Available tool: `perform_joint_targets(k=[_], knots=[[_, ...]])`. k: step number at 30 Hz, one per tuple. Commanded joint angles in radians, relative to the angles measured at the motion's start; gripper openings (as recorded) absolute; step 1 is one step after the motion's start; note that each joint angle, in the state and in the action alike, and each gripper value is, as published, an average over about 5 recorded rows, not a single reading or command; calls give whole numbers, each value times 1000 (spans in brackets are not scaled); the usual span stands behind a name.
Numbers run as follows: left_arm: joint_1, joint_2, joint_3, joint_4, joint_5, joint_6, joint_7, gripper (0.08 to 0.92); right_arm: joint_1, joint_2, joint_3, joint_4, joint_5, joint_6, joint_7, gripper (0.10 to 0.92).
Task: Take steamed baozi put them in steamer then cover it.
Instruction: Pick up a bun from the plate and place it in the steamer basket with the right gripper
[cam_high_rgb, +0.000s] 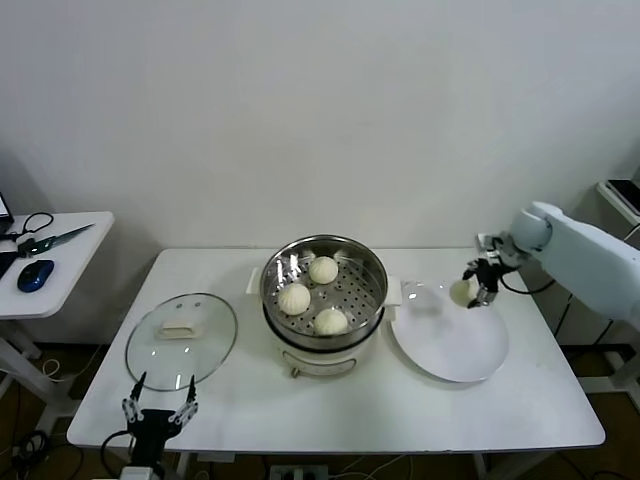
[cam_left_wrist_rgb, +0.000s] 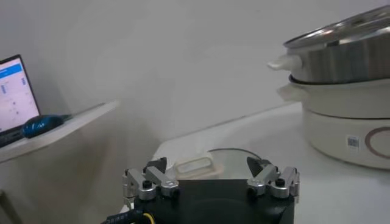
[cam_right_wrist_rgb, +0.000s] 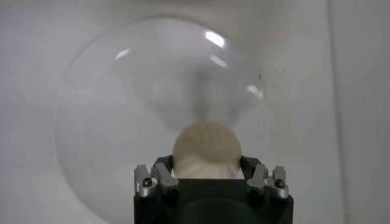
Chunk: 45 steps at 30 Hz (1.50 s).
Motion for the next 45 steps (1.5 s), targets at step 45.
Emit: perform_joint_targets(k=[45], knots=[[-23, 17, 59, -9, -16, -5, 3, 823, 306, 471, -622, 169, 554, -177, 170, 721]])
